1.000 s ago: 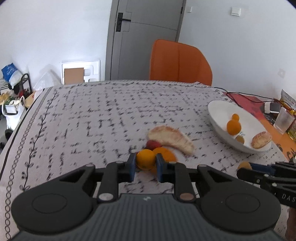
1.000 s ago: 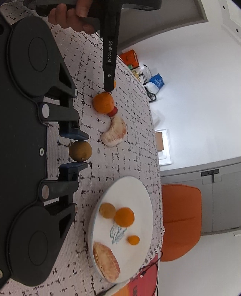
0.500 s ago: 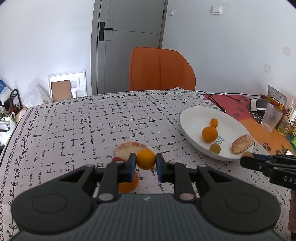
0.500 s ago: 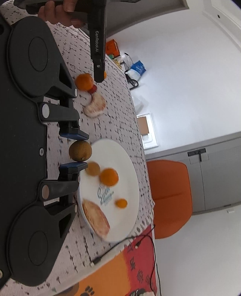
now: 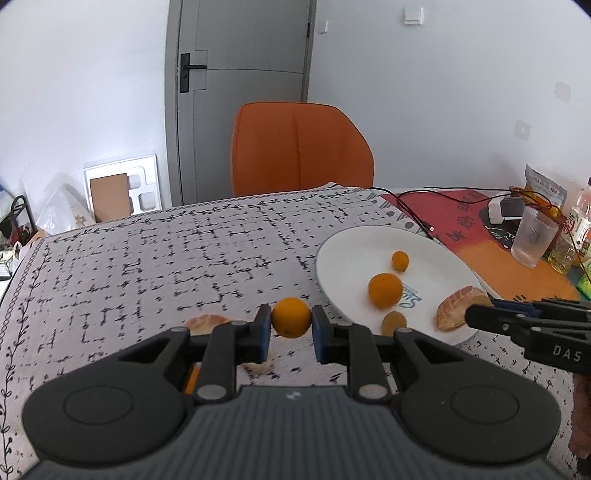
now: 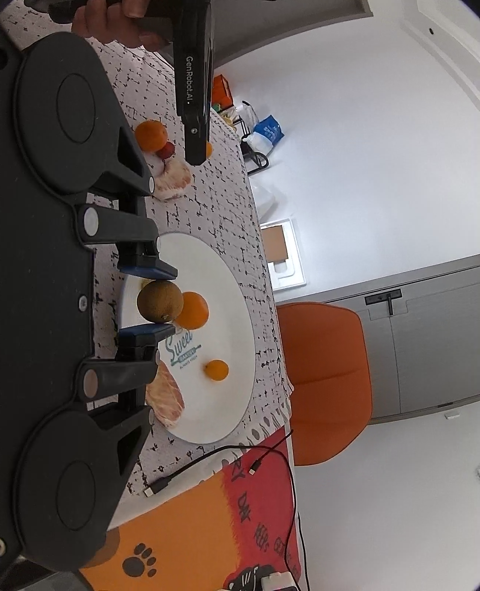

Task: Organize fruits
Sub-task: 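Carry both fruits into the white bowl and open both grippers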

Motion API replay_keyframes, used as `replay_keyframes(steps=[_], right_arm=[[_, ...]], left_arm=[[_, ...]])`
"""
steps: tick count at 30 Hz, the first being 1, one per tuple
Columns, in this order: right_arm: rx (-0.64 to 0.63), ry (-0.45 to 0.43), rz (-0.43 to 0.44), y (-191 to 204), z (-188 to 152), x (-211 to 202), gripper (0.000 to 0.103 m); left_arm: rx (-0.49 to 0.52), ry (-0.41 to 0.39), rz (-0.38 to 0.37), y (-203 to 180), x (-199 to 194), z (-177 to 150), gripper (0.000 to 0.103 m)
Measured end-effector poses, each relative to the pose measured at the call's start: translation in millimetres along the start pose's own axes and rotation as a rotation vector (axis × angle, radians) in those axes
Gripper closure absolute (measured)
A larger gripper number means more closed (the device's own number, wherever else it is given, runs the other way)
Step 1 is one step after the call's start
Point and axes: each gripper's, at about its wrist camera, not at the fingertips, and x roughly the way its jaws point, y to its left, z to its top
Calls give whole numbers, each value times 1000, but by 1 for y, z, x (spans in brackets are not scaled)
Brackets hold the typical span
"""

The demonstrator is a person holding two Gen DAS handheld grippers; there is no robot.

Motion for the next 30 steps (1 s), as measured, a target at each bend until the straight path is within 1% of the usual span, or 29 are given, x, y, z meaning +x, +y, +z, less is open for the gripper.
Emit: replay_keyframes(steps=[5,6,7,10,19,23,26,29,30], right_arm=[[24,4,17,-12,-1,9,78],[29,5,22,-14,-3,10,75],[37,3,26,-16,-4,11,74],[61,4,24,-22,-8,10,74],[129,-19,-5,-43,-17,-13,73],[131,-33,-13,-46,-16,-20,73],[151,-38,-15,-49,-15,-21,73],[156,-38,-17,-51,-16,-20,73],[157,-39,-18,-50,-16,-20,73]], left_arm=[[27,11,0,-15,9,6,82],[31,14,0,-17,12,6,82],[35,17,-1,-20,14,7,82],[49,30,-12,-29,23,8,82],[83,51,-57,-53,51,16,82],[94,62,-66,-59,60,17,81],[85,65,-54,-60,62,17,78],[78,70,-49,-58,62,18,77],[75,71,-45,-57,61,18,74]])
